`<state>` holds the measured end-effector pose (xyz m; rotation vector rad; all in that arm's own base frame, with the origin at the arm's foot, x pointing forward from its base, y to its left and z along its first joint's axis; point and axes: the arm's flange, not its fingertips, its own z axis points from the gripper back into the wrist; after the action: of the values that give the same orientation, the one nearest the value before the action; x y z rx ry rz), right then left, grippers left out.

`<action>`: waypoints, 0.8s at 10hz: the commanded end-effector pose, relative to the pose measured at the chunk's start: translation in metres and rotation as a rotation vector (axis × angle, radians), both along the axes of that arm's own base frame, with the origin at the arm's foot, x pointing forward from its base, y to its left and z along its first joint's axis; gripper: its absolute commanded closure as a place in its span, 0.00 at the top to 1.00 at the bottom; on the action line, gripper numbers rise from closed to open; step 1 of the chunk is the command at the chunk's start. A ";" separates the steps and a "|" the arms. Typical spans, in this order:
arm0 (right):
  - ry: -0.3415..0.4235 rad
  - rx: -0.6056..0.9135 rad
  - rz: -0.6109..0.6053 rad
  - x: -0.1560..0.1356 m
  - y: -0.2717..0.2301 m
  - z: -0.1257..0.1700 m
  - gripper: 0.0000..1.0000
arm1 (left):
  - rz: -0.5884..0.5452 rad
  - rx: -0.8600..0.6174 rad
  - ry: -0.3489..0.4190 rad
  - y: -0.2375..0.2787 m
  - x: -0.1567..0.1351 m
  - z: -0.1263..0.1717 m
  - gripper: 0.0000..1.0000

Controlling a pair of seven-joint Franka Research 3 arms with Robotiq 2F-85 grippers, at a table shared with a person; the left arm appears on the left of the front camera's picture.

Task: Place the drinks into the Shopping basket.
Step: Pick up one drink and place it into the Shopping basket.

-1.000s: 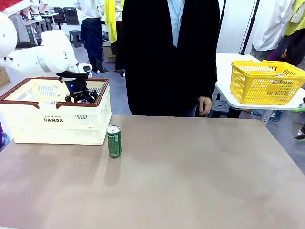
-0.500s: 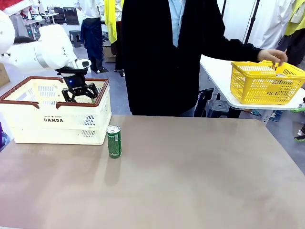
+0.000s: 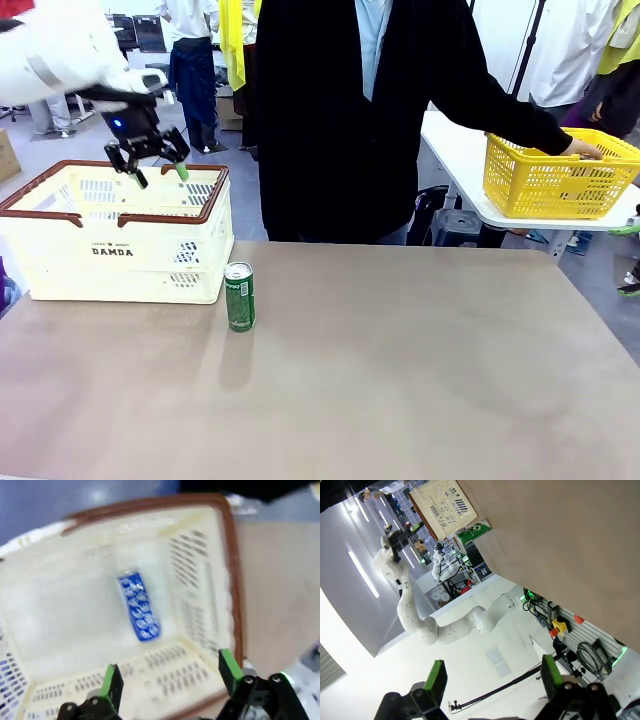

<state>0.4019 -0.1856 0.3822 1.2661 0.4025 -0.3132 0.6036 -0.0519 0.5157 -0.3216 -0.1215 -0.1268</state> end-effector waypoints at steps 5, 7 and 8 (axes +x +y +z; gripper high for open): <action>0.006 -0.011 -0.009 -0.002 0.003 0.003 1.00 | -0.420 -0.746 0.176 0.184 -0.146 0.039 1.00; 0.006 -0.011 -0.009 -0.002 0.003 0.003 1.00 | -0.381 -0.968 0.092 0.243 -0.198 -0.018 1.00; 0.006 -0.011 -0.009 -0.002 0.003 0.003 1.00 | -0.337 -1.033 0.065 0.257 -0.220 -0.041 1.00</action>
<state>0.4019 -0.1857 0.3821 1.2663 0.4025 -0.3136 0.3864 0.2032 0.4847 -1.3035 -0.0290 -0.4348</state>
